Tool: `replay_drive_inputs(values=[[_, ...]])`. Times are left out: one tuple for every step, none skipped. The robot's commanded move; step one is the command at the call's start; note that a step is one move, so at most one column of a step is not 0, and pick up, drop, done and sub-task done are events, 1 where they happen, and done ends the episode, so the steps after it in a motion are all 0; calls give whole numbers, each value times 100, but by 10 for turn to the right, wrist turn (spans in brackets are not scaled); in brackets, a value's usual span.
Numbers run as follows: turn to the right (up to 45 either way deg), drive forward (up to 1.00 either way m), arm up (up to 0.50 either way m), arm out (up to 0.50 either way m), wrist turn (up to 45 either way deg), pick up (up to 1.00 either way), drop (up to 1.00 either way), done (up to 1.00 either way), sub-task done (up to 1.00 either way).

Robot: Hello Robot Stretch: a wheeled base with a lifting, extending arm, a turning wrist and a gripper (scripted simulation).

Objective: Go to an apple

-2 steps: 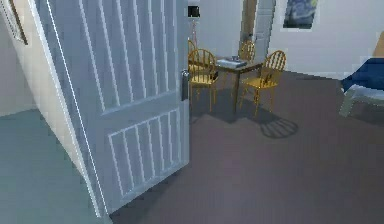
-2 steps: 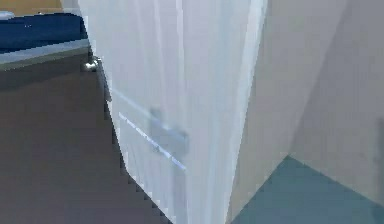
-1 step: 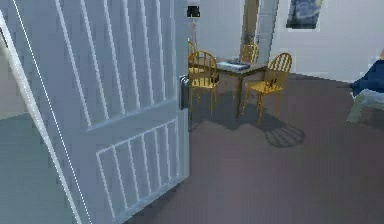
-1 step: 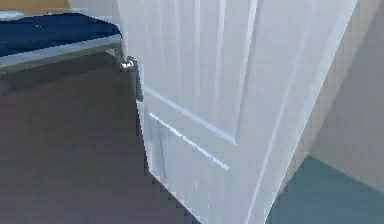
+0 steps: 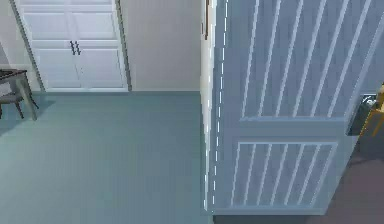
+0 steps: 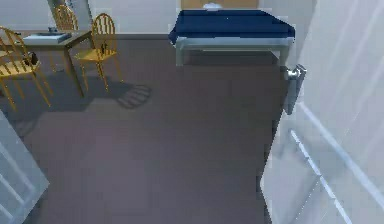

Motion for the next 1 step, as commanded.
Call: replay_drive_inputs(values=[[-450, 0, 0, 0, 0, 0, 0, 0, 0]])
